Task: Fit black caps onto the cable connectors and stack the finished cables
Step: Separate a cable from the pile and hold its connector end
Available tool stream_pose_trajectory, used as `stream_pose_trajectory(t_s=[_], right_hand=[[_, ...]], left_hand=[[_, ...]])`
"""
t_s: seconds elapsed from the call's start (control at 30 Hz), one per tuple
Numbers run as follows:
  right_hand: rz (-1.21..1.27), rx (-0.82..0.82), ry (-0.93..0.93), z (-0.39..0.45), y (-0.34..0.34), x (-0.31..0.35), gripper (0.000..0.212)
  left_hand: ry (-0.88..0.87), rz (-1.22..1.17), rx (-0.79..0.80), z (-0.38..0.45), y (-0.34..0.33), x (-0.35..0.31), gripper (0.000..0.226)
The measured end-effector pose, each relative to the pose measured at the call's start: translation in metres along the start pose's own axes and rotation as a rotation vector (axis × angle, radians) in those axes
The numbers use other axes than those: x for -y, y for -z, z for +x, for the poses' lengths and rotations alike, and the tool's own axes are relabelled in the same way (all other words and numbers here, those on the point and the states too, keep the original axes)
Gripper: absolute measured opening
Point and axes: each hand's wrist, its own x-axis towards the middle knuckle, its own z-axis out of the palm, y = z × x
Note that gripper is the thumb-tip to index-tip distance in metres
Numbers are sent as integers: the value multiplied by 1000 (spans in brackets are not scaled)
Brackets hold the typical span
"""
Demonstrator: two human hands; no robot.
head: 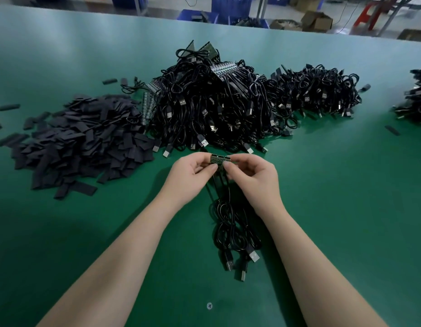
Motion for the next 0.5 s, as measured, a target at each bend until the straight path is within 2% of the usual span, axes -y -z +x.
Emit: stream_pose_trajectory(t_s=[0.13,0.27,0.5], right_hand=[[-4,-10,-14,0,-1,0,16],[3,-9,1,-2,0,2,17],[-12,-12,14,-4,-2,2,16]], left_hand=[[9,-29,12,-1,1,-1,29],[10,5,-43,-2,-2,-1,15],[15,26,-31,-3,-1,-5,26]])
